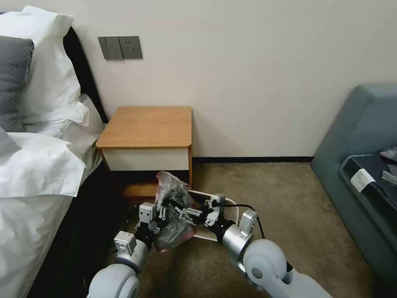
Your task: Pick up the garbage bag from the table and place it over the trash can.
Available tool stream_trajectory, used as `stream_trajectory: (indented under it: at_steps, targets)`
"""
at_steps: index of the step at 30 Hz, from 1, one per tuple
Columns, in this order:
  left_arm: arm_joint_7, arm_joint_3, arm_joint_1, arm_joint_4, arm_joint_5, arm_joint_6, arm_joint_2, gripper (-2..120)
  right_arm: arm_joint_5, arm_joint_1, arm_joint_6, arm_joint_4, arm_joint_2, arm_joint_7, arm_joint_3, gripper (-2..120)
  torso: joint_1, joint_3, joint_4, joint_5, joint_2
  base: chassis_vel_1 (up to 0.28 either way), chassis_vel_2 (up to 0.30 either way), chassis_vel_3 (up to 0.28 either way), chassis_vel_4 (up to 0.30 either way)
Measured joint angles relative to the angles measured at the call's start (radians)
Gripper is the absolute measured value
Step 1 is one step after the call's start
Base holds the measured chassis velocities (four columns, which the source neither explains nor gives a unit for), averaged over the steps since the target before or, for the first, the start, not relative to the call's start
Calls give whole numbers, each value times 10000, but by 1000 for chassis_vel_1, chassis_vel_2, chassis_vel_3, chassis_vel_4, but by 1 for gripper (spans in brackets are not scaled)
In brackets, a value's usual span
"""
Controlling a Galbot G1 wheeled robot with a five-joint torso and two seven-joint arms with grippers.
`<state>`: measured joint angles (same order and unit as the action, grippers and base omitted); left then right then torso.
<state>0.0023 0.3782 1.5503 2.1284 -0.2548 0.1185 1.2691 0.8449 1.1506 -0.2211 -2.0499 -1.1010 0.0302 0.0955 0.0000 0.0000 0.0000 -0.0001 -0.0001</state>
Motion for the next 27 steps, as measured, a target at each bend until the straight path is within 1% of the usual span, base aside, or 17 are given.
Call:
stream_trajectory:
  at_steps: [1,2,5,6,8,10,11,14,15,16,18,20,21,27]
  targets:
    - [0,18,17,-6,12,-46,1,3,-33,26,22,2,4,-1,0,67,0,0,0,0,0,0,0,0,0]
    - [0,18,17,-6,12,-46,1,3,-33,26,22,2,4,-1,0,67,0,0,0,0,0,0,0,0,0]
    - [0,31,18,-11,14,-80,7,3,-138,78,51,0,13,-12,-2,55,0,0,0,0,0,0,0,0,0]
    - [-6,31,0,-16,14,-82,17,3,-163,107,63,-15,1,-11,-13,49,0,0,0,0,0,0,0,0,0]
    - [-12,32,-10,-16,12,-83,22,3,-177,126,68,-27,-4,-12,-18,47,0,0,0,0,0,0,0,0,0]
    - [-34,46,-31,-16,-6,-90,32,3,-265,198,96,-54,-6,-28,-53,34,0,0,-1,0,0,0,0,0,0]
    - [-34,46,-31,-16,-6,-90,32,3,-265,198,96,-54,-6,-28,-53,34,0,0,-1,0,0,0,0,0,0]
    - [-48,52,-4,-14,-22,-106,43,3,-349,290,140,-87,8,-73,-124,21,0,0,-1,0,0,0,0,0,0]
    - [-48,52,-4,-14,-22,-106,43,3,-349,290,140,-87,8,-73,-124,21,0,0,-1,0,0,0,0,0,0]
    - [-49,52,4,-14,-23,-110,47,3,-368,301,147,-86,9,-79,-134,18,0,0,-1,0,0,0,0,0,0]
    - [-50,49,5,-14,-30,-121,54,3,-424,301,157,-80,5,-96,-137,6,0,0,0,0,0,0,0,0,0]
    - [-51,49,1,-13,-36,-124,58,3,-448,301,165,-74,1,-111,-137,4,0,0,0,0,0,0,0,0,0]
    - [-52,48,-4,-13,-40,-125,60,3,-458,301,169,-72,-2,-118,-137,0,0,0,0,0,0,0,0,0,0]
    - [-75,120,-81,-52,-49,-168,43,3,-551,393,200,-169,24,-216,-204,0,0,0,-1,1,0,0,0,0,0]
